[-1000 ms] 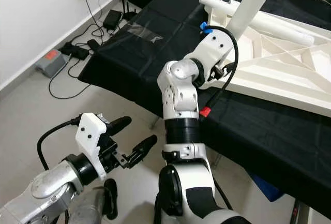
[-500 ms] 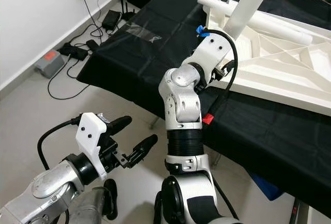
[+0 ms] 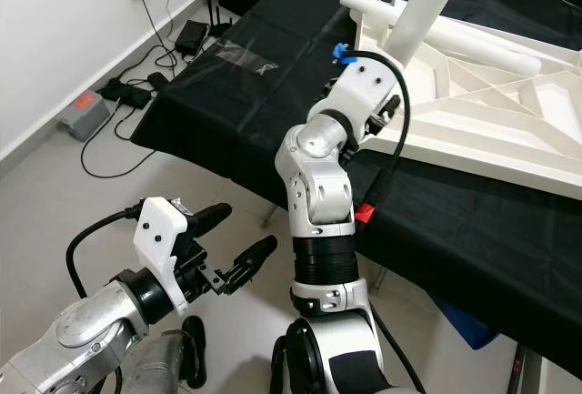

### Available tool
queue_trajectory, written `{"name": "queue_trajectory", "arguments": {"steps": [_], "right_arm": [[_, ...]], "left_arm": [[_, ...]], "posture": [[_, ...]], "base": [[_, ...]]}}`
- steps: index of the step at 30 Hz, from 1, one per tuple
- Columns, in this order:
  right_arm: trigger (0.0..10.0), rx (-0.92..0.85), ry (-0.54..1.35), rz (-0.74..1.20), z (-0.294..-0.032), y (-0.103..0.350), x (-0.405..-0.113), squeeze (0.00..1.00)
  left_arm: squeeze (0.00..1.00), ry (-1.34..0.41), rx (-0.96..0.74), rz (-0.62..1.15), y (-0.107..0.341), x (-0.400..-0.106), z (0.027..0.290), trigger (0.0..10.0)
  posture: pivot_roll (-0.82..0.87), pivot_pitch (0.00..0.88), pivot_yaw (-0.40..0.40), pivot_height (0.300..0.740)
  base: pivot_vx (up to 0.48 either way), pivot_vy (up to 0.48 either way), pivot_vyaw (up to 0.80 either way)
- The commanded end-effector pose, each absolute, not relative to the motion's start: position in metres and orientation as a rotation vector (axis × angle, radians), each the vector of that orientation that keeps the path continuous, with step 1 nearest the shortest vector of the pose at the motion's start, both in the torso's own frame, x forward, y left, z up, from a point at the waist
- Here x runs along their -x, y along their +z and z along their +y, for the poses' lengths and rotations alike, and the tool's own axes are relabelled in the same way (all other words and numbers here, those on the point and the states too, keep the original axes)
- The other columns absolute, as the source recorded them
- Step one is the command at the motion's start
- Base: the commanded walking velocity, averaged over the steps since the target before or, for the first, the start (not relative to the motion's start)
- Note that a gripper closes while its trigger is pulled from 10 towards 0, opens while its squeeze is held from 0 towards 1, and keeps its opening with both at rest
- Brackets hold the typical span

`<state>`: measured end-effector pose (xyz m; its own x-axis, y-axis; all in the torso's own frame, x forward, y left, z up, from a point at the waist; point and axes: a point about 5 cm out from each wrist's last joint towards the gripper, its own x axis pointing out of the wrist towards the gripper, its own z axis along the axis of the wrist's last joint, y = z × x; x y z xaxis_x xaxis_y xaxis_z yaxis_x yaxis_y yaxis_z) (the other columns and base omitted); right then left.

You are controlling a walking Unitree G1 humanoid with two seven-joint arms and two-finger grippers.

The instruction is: Building children table

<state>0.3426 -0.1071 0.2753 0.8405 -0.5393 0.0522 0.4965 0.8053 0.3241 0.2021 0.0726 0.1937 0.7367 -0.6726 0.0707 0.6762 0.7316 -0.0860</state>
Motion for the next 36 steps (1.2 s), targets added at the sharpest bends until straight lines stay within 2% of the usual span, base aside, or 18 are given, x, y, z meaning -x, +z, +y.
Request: {"name": "queue_trajectory", "arguments": {"steps": [1,9,22,25,28,29,30,31,32,34,36], "right_arm": [[10.0,-0.337,-0.499,-0.033,-0.092,0.247,-0.335,0.00],[10.0,-0.253,-0.533,-0.049,-0.121,0.237,-0.324,0.00],[10.0,-0.200,-0.549,-0.039,-0.139,0.226,-0.312,0.00],[10.0,-0.223,-0.340,0.007,-0.137,0.212,-0.303,0.00],[10.0,-0.234,-0.274,0.027,-0.134,0.208,-0.301,0.00],[10.0,-0.224,-0.165,0.044,-0.135,0.201,-0.298,0.00],[10.0,-0.224,-0.165,0.044,-0.135,0.201,-0.298,0.00],[10.0,-0.195,-0.060,0.044,-0.142,0.192,-0.295,0.00],[10.0,-0.195,-0.060,0.044,-0.142,0.192,-0.295,0.00],[10.0,-0.133,0.015,0.028,-0.168,0.179,-0.288,0.00],[10.0,-0.133,0.015,0.028,-0.168,0.179,-0.288,0.00]], "left_arm": [[0.00,-0.755,0.122,-0.024,0.191,-0.200,0.071,10.0],[0.00,-0.757,0.126,-0.031,0.191,-0.202,0.070,10.0],[0.00,-0.759,0.122,-0.038,0.191,-0.205,0.070,10.0],[0.00,-0.761,0.125,-0.041,0.191,-0.206,0.069,10.0],[0.00,-0.762,0.126,-0.042,0.190,-0.206,0.069,10.0],[0.00,-0.761,0.125,-0.031,0.188,-0.205,0.069,10.0],[0.00,-0.761,0.125,-0.031,0.188,-0.205,0.069,10.0],[0.00,-0.749,0.129,-0.013,0.182,-0.205,0.070,10.0],[0.00,-0.749,0.129,-0.013,0.182,-0.205,0.070,10.0],[0.00,-0.695,0.108,0.032,0.166,-0.203,0.075,10.0],[0.00,-0.695,0.108,0.032,0.166,-0.203,0.075,10.0]], "posture": [[0.16,0.301,-0.103,0.740],[0.14,0.287,-0.100,0.740],[0.14,0.274,-0.093,0.740],[0.13,0.262,-0.092,0.740],[0.13,0.262,-0.092,0.740],[0.13,0.254,-0.092,0.740],[0.13,0.254,-0.092,0.740],[0.13,0.240,-0.091,0.740],[0.13,0.240,-0.091,0.740],[0.13,0.218,-0.085,0.740],[0.13,0.218,-0.085,0.740]], "base": [[0.000,0.000,0.00],[0.000,0.000,0.00],[0.000,0.000,0.00],[0.000,0.000,0.00],[0.000,0.000,0.00],[0.000,0.000,0.00],[0.000,0.000,0.00],[0.000,0.000,0.00],[0.000,0.000,0.00],[0.000,0.000,0.00],[0.000,0.000,0.00]]}}
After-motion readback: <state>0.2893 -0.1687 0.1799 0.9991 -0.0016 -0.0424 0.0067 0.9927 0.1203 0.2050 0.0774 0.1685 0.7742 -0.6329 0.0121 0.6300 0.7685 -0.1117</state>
